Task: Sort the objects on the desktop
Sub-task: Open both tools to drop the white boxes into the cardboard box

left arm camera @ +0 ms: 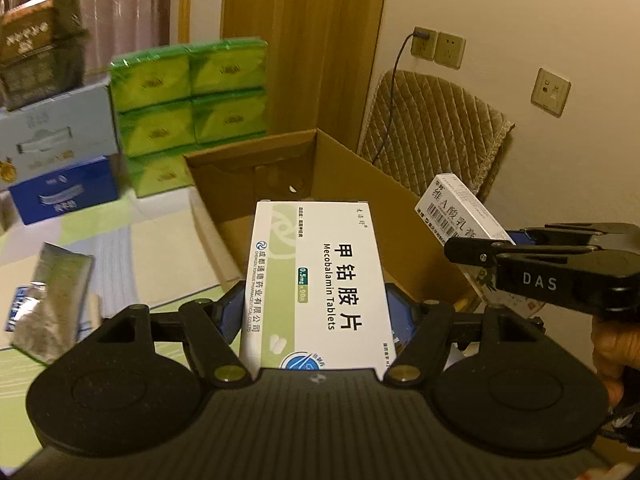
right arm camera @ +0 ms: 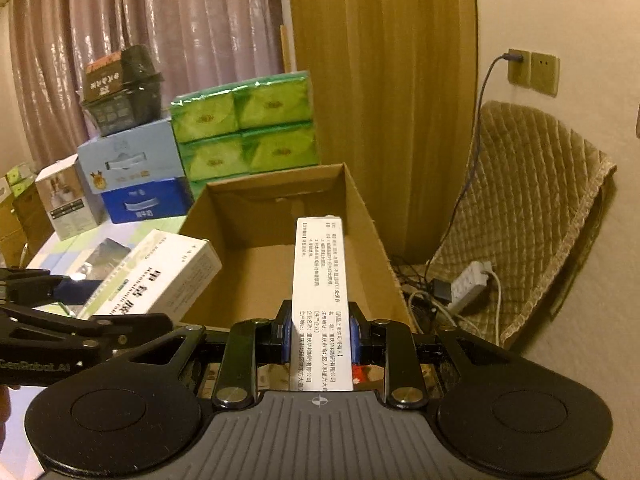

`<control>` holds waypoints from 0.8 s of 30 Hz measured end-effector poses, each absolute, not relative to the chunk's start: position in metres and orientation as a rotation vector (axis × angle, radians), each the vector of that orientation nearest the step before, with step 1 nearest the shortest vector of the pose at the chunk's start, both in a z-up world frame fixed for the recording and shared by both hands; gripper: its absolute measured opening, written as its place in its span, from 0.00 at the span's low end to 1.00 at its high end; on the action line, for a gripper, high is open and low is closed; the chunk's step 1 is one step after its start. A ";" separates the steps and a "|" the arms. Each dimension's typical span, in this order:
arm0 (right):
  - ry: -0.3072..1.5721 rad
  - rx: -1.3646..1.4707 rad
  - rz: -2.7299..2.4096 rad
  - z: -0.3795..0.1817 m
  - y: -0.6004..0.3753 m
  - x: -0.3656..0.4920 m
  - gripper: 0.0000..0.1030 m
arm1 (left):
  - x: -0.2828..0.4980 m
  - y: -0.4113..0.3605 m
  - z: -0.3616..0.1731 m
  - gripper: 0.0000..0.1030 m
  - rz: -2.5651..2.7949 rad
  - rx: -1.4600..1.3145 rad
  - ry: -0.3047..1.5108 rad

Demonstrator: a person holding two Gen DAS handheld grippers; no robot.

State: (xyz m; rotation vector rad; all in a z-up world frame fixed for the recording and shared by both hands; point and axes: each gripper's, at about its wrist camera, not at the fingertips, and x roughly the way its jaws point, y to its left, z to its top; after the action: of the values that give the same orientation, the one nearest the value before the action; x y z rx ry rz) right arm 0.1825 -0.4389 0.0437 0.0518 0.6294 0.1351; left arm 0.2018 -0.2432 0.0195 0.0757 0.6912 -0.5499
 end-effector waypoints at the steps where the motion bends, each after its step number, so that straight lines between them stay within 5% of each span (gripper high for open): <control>1: 0.631 0.053 0.134 0.042 -0.440 0.186 0.23 | 0.206 -0.247 0.016 0.65 -0.554 0.069 0.699; 24: 0.657 0.066 0.143 0.025 -0.436 0.227 0.23 | 0.247 -0.259 0.002 0.66 -0.545 0.084 0.678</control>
State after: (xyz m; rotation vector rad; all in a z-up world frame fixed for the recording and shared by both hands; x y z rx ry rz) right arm 0.2275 -0.4358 0.0251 0.0659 0.6570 0.1429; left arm 0.2469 -0.2593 0.0017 0.0840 0.6776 -0.5446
